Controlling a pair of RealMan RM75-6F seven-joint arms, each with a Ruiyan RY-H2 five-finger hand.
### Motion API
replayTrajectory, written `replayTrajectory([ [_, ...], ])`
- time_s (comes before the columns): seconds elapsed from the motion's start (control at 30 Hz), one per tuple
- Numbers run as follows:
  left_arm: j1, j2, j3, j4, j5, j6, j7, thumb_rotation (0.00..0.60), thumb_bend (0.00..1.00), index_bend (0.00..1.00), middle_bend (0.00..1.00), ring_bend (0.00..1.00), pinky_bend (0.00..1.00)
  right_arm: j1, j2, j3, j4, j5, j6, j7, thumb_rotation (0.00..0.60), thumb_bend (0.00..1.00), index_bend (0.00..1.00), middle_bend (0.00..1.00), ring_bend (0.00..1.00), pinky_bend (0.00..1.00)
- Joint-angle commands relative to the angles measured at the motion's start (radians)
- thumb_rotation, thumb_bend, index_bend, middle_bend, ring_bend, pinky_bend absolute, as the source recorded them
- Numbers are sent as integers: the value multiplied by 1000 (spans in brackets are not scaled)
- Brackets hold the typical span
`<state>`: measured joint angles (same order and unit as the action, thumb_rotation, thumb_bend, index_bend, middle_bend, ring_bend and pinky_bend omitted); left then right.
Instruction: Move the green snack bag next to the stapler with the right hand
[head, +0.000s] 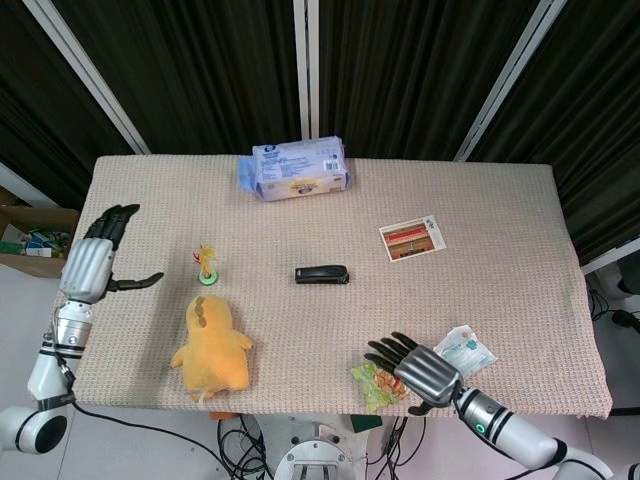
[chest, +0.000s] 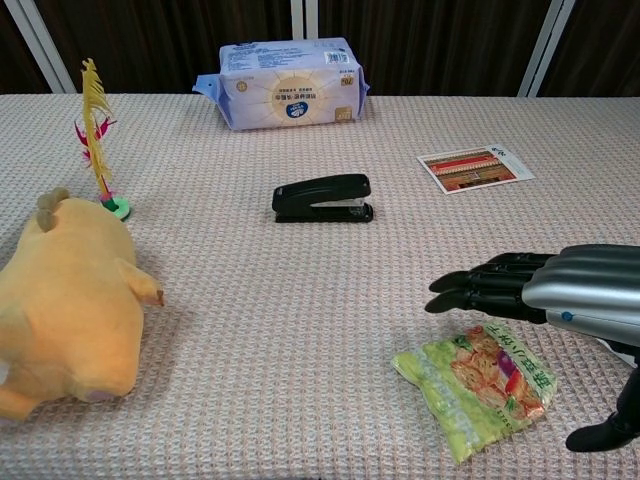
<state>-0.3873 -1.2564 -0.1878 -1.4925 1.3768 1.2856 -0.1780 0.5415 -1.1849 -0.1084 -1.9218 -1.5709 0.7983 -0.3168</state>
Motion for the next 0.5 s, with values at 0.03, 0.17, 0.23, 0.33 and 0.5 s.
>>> replayTrajectory([
  [0.03,1,-2,1,-1,1,2,-5,443,0,75,98,53,152,12,-43,15,0,51,-26,-27,600,87,0,26,0,2],
  [0.17,3,-3,6,2,4,2,-5,443,0,75,98,53,152,23,-85,19,26,61,-35,-39,600,124,0,53,0,41],
  [0.23,3,-3,7,3,3,1,-4,443,0,75,98,53,152,26,-99,19,34,69,-38,-46,600,137,0,76,0,63],
  [0.33,5,-2,7,6,1,3,-8,443,0,75,98,53,152,29,-112,16,46,85,-39,-67,600,151,0,123,15,112],
  [0.5,5,-2,7,9,3,6,-14,442,0,75,98,53,152,31,-120,16,49,128,-37,-104,600,176,37,226,120,198],
])
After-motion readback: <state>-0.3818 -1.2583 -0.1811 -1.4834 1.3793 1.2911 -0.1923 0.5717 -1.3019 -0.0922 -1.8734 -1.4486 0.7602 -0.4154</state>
